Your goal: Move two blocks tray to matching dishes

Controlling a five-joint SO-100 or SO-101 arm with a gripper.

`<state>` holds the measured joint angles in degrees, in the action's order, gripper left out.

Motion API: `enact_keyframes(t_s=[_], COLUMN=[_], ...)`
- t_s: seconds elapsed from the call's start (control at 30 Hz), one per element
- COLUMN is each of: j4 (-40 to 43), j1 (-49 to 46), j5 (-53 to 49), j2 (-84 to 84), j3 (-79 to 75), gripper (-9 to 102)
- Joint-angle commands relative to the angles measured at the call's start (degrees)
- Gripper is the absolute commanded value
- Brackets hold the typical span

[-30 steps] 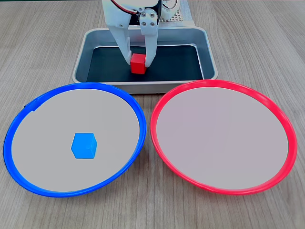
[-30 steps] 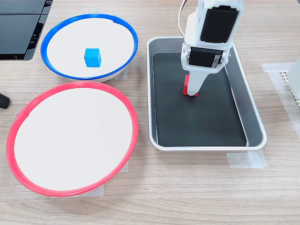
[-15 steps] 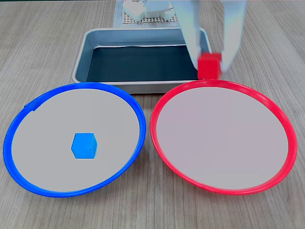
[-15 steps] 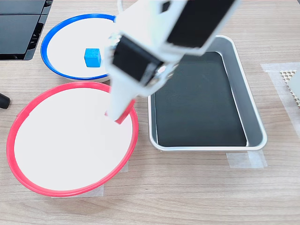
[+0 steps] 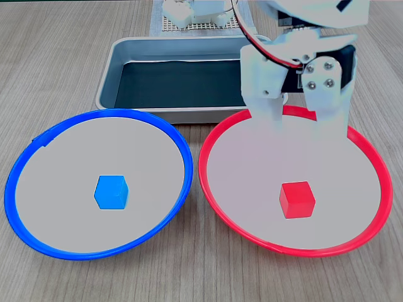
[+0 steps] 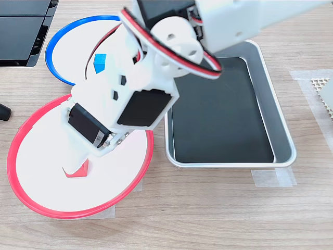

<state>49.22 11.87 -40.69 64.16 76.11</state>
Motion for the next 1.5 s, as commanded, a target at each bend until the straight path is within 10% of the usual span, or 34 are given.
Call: enact_keyframes(t_s=[0.0, 0.27, 0.57, 1.47], j4=[-3.16, -19.69, 2.72, 8.17], j1=[-0.79, -11.43, -19.07, -19.6], j5=[5.27, 39.9, 39.2, 40.52], j2=[11.69, 63.37, 118.12, 126.47], j3=[6.42, 54.32, 92.37, 96.94], gripper=[0, 0, 0, 0])
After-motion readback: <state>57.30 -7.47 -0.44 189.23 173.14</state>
